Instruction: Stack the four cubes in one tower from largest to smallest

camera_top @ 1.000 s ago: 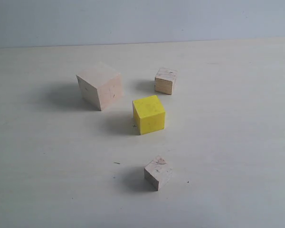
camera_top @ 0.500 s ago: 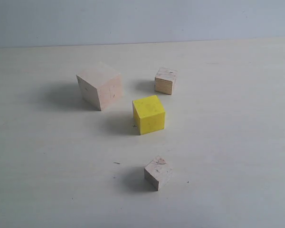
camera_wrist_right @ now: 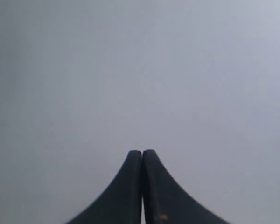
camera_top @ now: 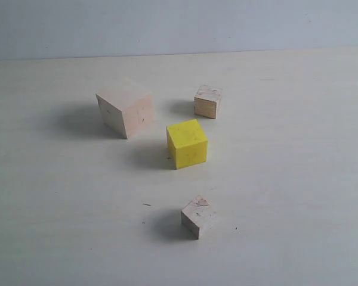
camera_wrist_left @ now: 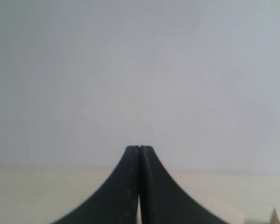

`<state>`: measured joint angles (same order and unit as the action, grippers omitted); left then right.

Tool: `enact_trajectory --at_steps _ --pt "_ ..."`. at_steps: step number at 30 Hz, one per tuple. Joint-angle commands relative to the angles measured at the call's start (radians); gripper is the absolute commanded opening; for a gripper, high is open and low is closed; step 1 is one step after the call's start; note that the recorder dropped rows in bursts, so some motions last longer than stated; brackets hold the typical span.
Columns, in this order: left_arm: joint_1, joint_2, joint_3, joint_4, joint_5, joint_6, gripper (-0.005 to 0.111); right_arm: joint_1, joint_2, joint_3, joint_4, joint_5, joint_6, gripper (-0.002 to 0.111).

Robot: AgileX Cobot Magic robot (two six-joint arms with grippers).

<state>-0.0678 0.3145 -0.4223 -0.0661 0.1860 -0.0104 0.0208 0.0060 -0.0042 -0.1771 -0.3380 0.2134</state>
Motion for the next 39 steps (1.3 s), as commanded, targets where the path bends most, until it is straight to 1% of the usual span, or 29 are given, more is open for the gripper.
enact_trajectory --at_steps 1,3,5,7,10,12,14,16,19,22,26,29,32,36,38,39 --pt "-0.1 0.121 -0.007 -0.026 0.159 0.01 0.0 -0.003 -0.006 0.004 -0.002 -0.197 -0.002 0.0" --pt "-0.142 0.168 -0.007 -0.055 0.2 0.01 0.0 -0.003 -0.006 0.004 0.02 -0.215 -0.002 0.0" --pt "-0.166 0.204 -0.007 -0.081 0.212 0.01 0.0 -0.003 -0.006 0.004 0.04 -0.226 -0.002 0.0" --pt "-0.17 0.219 -0.007 -0.081 0.193 0.01 0.0 -0.003 -0.006 0.004 0.04 -0.244 0.015 0.0" --pt "-0.17 0.221 -0.007 -0.081 0.14 0.01 0.0 -0.003 -0.006 0.004 0.035 -0.255 0.189 0.0" --pt "-0.17 0.221 -0.007 -0.081 0.113 0.01 0.0 -0.003 -0.006 0.004 0.028 -0.241 0.231 0.0" --pt "-0.17 0.221 -0.007 -0.081 0.093 0.01 0.0 -0.003 -0.006 -0.007 0.0 -0.158 0.274 0.0" --pt "-0.17 0.221 -0.007 -0.081 0.081 0.01 0.0 -0.003 -0.006 -0.067 -0.051 -0.011 0.341 0.0" --pt "-0.17 0.221 -0.007 -0.081 0.066 0.01 0.0 -0.003 0.041 -0.17 -0.149 0.141 0.409 0.0" --pt "-0.17 0.221 -0.007 -0.081 0.058 0.01 0.0 -0.003 0.127 -0.275 -0.202 0.187 0.425 0.0" --pt "-0.17 0.221 -0.007 -0.081 0.036 0.01 0.0 -0.003 0.268 -0.384 -0.202 0.202 0.441 0.0" --pt "-0.17 0.221 -0.007 -0.113 0.028 0.01 0.0 0.007 0.384 -0.448 -0.202 0.267 0.476 0.0" --pt "-0.17 0.222 -0.007 -0.147 0.023 0.01 0.0 0.058 0.515 -0.496 -0.202 0.362 0.47 0.0" --pt "-0.17 0.222 -0.007 -0.15 0.021 0.01 0.0 0.185 0.67 -0.535 -0.199 0.444 0.459 0.0" --pt "-0.17 0.222 -0.007 -0.149 0.019 0.01 0.0 0.268 0.749 -0.548 -0.191 0.493 0.447 0.0" --pt "-0.17 0.222 -0.007 -0.149 0.017 0.01 0.0 0.351 0.826 -0.553 -0.146 0.551 0.406 0.0"
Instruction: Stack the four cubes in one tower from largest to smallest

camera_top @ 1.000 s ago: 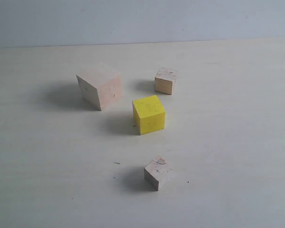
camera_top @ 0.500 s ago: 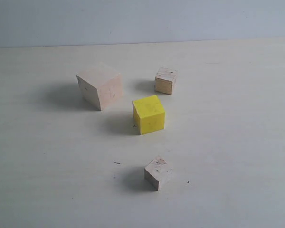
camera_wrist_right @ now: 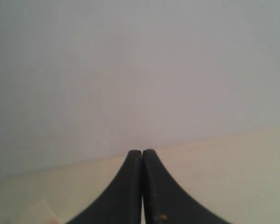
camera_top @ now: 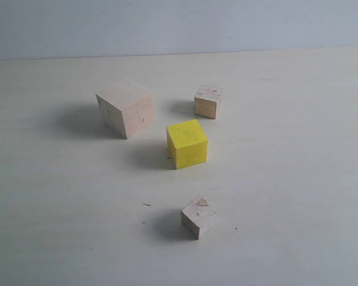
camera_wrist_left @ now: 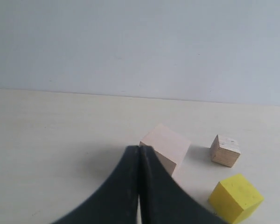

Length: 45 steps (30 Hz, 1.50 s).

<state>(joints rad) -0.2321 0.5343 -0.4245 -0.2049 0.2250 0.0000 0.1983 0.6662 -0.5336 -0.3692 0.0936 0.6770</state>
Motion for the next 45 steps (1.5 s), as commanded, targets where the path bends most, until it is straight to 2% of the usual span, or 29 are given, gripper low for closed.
enact_trajectory --at_steps 1,4,7,9,11,13,16,19,22,26,29,37,41,43,45 --pt "-0.006 0.002 -0.005 -0.01 -0.022 0.0 0.0 0.204 0.2 -0.023 0.08 0.149 -0.081 0.0" --pt "-0.006 0.002 -0.005 -0.021 -0.022 0.0 0.0 0.289 0.291 -0.023 0.233 0.238 -0.175 0.0" --pt "-0.006 0.01 -0.007 -0.027 -0.008 0.0 0.0 0.328 0.364 -0.023 0.392 0.306 -0.24 0.0" --pt "-0.006 0.067 -0.046 -0.027 0.086 0.0 0.0 0.336 0.42 -0.023 0.503 0.326 -0.249 0.0" --pt "-0.006 0.146 -0.106 -0.037 0.178 0.027 0.0 0.336 0.428 -0.023 0.521 0.32 -0.249 0.0" --pt "-0.006 0.256 -0.174 -0.125 0.288 0.147 0.0 0.336 0.428 -0.023 0.521 0.226 -0.249 0.0" --pt "-0.006 0.384 -0.236 -0.22 0.331 0.257 0.0 0.336 0.428 -0.023 0.531 0.132 -0.249 0.0" --pt "-0.006 0.517 -0.315 -0.228 0.313 0.308 0.0 0.336 0.429 -0.023 0.53 0.102 -0.251 0.0" --pt "-0.006 0.607 -0.387 -0.228 0.343 0.321 0.008 0.336 0.429 -0.023 0.53 0.128 -0.251 0.0" --pt "-0.008 0.75 -0.517 -0.233 0.343 0.341 0.032 0.336 0.429 -0.023 0.53 0.162 -0.251 0.0" --pt "-0.01 0.833 -0.607 -0.265 0.343 0.341 0.038 0.336 0.429 -0.023 0.53 0.161 -0.253 0.0" --pt "-0.019 1.089 -0.836 -0.314 0.357 0.341 0.037 0.336 0.429 -0.023 0.53 0.196 -0.319 0.0" --pt "-0.057 1.229 -0.941 -0.341 0.375 0.337 0.037 0.336 0.429 -0.023 0.53 0.196 -0.32 0.0" --pt "-0.078 1.293 -0.99 -0.339 0.39 0.337 0.032 0.336 0.429 -0.023 0.53 0.196 -0.32 0.0" --pt "-0.091 1.358 -1.041 -0.329 0.404 0.336 0.019 0.336 0.429 -0.023 0.53 0.205 -0.32 0.0"
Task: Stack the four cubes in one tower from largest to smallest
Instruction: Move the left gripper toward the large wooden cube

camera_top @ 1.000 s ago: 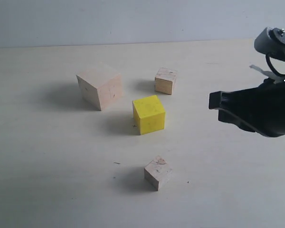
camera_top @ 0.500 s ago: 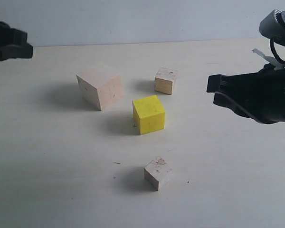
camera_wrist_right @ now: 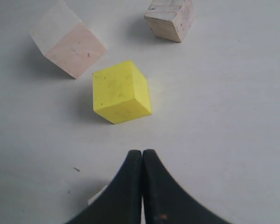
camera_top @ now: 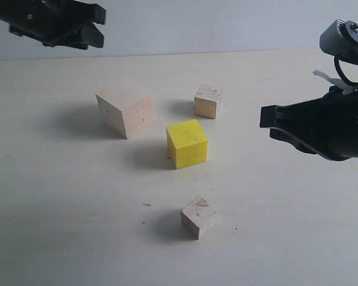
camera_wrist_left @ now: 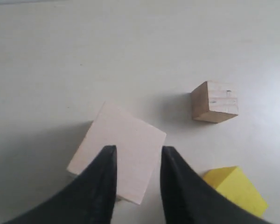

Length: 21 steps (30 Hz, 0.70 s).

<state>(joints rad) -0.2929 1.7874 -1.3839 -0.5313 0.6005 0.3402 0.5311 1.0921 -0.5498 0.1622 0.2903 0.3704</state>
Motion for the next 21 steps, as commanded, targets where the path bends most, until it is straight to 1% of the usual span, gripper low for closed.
enact_trajectory --at_steps 1,3,4,12,16,19,21 --pt "-0.032 0.135 -0.104 0.001 0.037 -0.004 0.014 0.003 0.003 -0.007 -0.001 0.011 -0.013 0.0" --pt "-0.032 0.187 -0.148 0.0 0.052 -0.011 0.001 0.003 0.003 -0.007 -0.001 0.018 -0.013 0.0" --pt "-0.032 0.204 -0.162 0.0 0.052 -0.014 0.0 0.003 0.003 -0.007 -0.001 0.023 -0.013 0.0" --pt "-0.032 0.325 -0.312 0.013 0.043 -0.03 0.0 0.003 0.001 -0.007 0.002 0.072 -0.013 0.0" --pt "-0.032 0.377 -0.378 0.072 0.043 -0.054 0.0 0.003 0.001 -0.007 0.002 0.074 -0.013 0.0" --pt "-0.032 0.41 -0.411 0.141 0.043 -0.091 0.0 0.003 0.001 -0.007 0.004 0.078 -0.009 0.0" --pt "-0.027 0.435 -0.431 0.16 0.043 -0.094 0.0 0.003 0.001 -0.007 0.023 0.08 -0.009 0.0"
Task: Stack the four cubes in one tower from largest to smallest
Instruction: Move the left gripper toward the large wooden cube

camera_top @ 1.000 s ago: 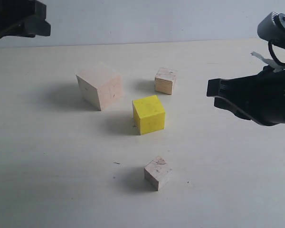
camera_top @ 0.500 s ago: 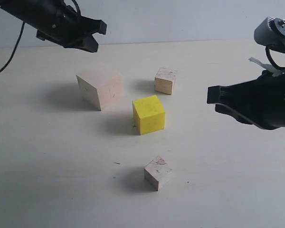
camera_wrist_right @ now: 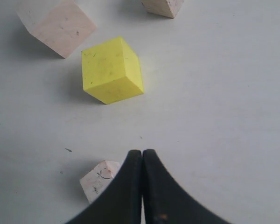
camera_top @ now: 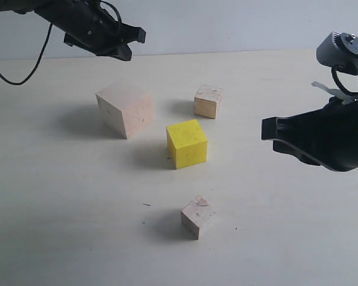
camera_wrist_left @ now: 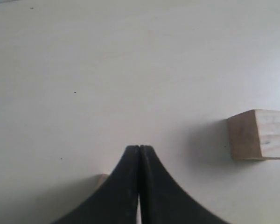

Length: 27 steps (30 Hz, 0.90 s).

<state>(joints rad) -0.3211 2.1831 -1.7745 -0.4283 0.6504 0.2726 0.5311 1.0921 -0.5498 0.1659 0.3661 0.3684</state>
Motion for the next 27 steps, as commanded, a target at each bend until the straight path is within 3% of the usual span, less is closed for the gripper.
enact_trajectory --at_steps 1,16,27 --pt "0.001 0.049 -0.049 0.056 -0.007 -0.029 0.0 0.003 0.001 -0.007 0.022 0.005 -0.007 0.0" --pt "0.003 0.156 -0.089 0.052 -0.025 -0.045 0.0 0.003 0.001 -0.007 0.035 0.005 -0.007 0.0" --pt "0.003 0.156 -0.083 0.065 0.116 -0.045 0.0 0.003 0.001 -0.007 0.035 0.005 -0.009 0.0"
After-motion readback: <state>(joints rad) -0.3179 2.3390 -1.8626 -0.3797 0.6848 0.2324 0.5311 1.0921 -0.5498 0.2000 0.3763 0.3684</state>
